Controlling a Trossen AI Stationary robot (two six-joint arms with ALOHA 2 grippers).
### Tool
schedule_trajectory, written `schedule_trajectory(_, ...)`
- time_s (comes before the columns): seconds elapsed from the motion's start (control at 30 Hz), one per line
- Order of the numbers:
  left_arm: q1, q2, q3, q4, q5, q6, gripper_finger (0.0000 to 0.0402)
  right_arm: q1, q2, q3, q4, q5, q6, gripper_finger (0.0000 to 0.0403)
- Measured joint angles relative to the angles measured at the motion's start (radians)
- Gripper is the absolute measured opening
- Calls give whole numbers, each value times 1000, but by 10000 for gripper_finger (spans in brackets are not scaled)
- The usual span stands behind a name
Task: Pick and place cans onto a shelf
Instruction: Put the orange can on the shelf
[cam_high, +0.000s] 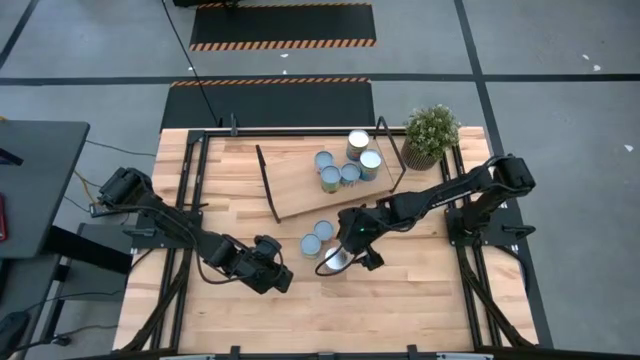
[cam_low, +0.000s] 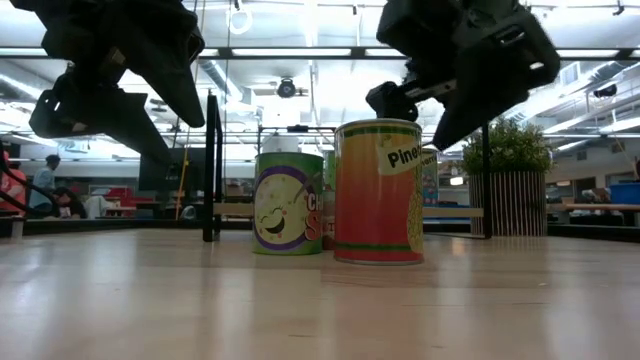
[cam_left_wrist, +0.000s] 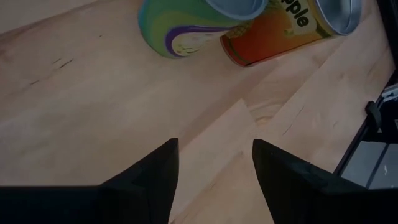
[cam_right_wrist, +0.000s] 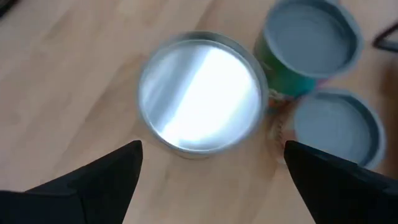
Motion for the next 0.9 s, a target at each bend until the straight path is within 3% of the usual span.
schedule_trajectory(0.27, 0, 0, 1, -7, 0, -4, 211, 33, 80, -1, 173, -22, 15, 400)
schedule_trajectory(0.47, 0, 0, 1, -9, 0, 2, 211, 41, 114, -2, 209, -10, 78, 396)
schedule_trajectory(0.67, 0, 0, 1, -8, 0, 3, 211, 34, 111, -2, 218, 4, 103, 348)
schedule_trajectory(0.77, 0, 0, 1, -8, 0, 3, 211, 25, 93, 5, 163, 3, 111, 321)
schedule_trajectory(0.9, -3, 0, 1, 8, 1, -9, 211, 7, 20, 81, -31, 1, 132, 318)
